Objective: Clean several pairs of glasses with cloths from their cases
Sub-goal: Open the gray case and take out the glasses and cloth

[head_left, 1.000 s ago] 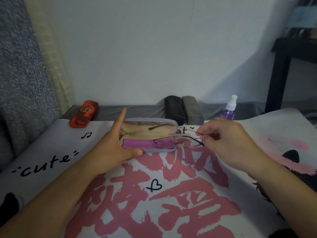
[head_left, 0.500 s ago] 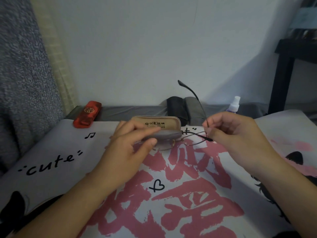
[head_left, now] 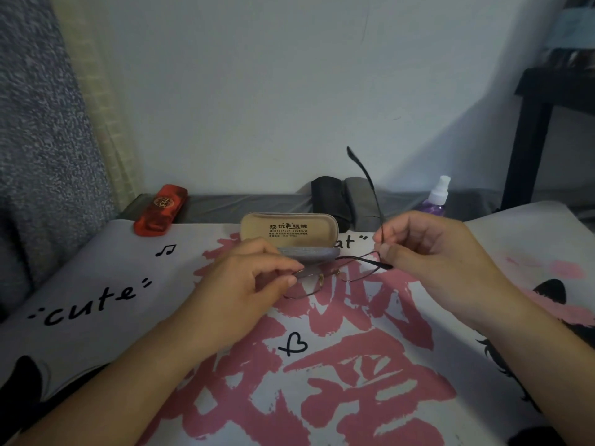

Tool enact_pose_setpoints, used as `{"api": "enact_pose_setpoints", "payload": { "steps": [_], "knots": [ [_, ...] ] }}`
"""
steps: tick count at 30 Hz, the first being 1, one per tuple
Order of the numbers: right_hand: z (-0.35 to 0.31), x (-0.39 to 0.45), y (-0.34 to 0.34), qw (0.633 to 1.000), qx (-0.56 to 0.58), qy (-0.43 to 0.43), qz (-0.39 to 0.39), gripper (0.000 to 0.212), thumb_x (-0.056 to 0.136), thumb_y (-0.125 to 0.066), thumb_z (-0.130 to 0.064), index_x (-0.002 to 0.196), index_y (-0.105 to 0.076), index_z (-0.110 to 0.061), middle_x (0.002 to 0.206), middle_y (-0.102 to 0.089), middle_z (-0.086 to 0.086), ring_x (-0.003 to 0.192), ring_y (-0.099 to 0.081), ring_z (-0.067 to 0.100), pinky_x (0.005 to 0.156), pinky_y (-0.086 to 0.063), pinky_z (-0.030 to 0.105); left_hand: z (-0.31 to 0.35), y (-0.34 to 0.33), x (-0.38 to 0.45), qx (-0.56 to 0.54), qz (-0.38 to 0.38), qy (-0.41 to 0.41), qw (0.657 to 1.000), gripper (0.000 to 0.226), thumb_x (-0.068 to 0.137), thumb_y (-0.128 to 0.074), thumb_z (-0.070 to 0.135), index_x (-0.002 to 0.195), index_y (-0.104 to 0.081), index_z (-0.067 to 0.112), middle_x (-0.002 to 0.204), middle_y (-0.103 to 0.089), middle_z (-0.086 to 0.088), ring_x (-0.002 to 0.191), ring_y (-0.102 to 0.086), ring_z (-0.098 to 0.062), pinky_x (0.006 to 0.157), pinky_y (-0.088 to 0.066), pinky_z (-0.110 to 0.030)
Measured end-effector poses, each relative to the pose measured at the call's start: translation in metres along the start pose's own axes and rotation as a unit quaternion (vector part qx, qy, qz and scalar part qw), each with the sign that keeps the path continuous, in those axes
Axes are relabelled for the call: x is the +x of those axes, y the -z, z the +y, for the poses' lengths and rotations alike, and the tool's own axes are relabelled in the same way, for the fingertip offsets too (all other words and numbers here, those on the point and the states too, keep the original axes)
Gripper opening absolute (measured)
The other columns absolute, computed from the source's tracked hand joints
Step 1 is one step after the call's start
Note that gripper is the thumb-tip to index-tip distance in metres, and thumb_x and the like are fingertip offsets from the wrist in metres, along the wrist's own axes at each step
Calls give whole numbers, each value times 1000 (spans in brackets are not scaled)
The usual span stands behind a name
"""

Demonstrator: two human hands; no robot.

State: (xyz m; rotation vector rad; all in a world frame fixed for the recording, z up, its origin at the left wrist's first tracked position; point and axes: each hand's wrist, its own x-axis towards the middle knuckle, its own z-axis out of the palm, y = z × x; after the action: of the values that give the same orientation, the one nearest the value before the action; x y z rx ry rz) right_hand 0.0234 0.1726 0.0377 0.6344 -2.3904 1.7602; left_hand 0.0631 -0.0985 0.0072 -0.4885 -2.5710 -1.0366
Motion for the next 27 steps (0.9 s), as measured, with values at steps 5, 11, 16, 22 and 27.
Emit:
{"api": "enact_pose_setpoints", "payload": {
  "steps": [5,11,16,22,27],
  "knots": [
    [2,1,1,1000,4,-4,-8,26,91,-71,-5,84,-76,-29,84,-73,9,82,-66,38,79,-55,42,2,-1,0,-12,2,11,1000,19,93,-68,25,105,-79,35,94,-63,16,92,-63,-6,77,-44,-10],
    [9,5,11,998,-29,-47,-42,22,93,-67,-9,84,-73,-27,76,-67,7,69,-60,18,71,-51,34,2,11,5,-161,45,81,983,16,88,-70,28,96,-81,35,90,-69,3,80,-63,-8,76,-50,-20],
    [11,6,25,991,-12,-72,-112,22,97,-57,5,90,-70,-11,79,-73,13,64,-63,26,67,-54,33,-1,21,4,-197,-36,79,977,30,91,-67,2,91,-83,27,83,-77,0,73,-72,-14,73,-57,-21],
    [16,6,28,963,-94,-113,-224,33,95,-54,11,83,-76,-11,87,-77,10,75,-67,21,76,-55,28,-12,28,3,-55,-190,47,979,31,91,-71,3,92,-83,32,96,-75,14,93,-71,-10,85,-56,-27],
    [16,8,28,954,-121,-138,-236,28,95,-53,9,89,-73,-9,85,-77,7,74,-63,22,75,-54,27,-9,31,3,-66,-188,78,977,34,95,-65,6,95,-82,36,91,-76,11,87,-71,-15,81,-56,-34]
  ]
}}
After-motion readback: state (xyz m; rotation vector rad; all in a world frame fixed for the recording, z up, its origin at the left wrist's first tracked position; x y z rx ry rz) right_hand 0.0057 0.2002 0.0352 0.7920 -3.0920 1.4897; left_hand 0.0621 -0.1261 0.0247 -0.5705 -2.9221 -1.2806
